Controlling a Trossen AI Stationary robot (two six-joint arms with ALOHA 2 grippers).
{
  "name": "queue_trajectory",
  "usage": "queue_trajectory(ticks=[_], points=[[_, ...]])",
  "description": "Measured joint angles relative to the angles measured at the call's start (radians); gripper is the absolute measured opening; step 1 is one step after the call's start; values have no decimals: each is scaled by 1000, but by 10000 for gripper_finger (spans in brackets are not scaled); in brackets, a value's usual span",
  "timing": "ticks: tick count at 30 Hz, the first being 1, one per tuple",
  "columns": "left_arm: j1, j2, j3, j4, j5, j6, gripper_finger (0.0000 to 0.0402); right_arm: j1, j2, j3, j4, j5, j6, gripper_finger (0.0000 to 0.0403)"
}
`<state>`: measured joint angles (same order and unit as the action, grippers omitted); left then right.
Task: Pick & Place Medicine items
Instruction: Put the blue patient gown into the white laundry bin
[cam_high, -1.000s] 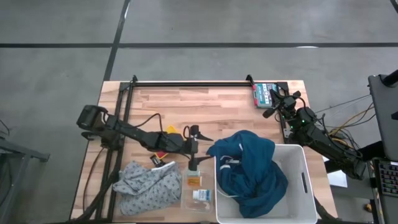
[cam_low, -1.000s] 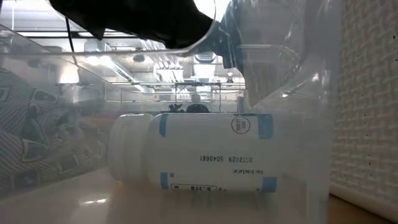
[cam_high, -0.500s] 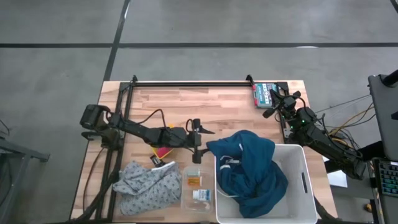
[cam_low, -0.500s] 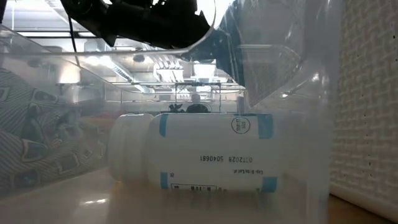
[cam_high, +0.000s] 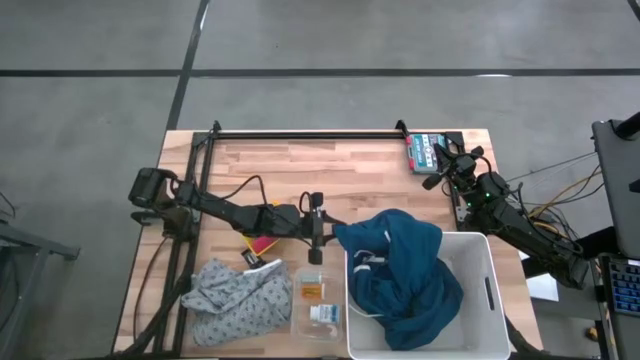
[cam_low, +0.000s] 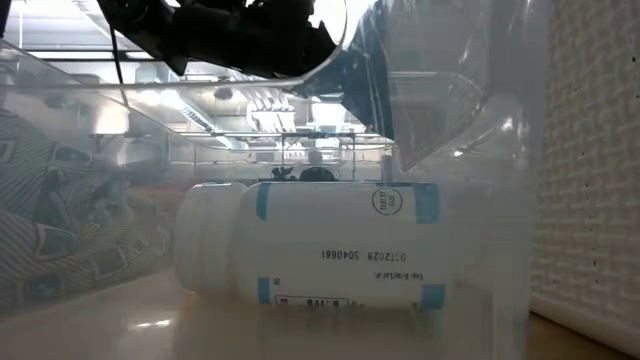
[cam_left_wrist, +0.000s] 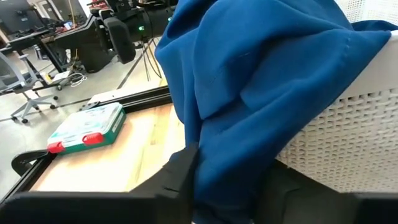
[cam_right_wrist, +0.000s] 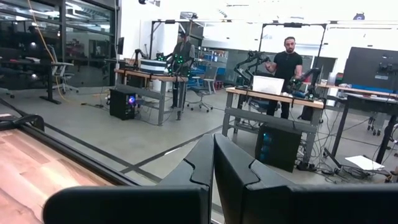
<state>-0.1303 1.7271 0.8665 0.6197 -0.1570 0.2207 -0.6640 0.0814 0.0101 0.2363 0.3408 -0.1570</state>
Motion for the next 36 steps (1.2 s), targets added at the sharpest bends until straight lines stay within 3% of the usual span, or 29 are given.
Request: queue_trajectory(ticks=[15,27,36], points=[[0,-1,0,-3,37,13,8,0,0,0,0,0,0,8],[0,-10,37,30,37,109,4,0,0,0,0,0,0,8],[0,-29,253,-125,37,313,3,0,0,0,0,0,0,8]])
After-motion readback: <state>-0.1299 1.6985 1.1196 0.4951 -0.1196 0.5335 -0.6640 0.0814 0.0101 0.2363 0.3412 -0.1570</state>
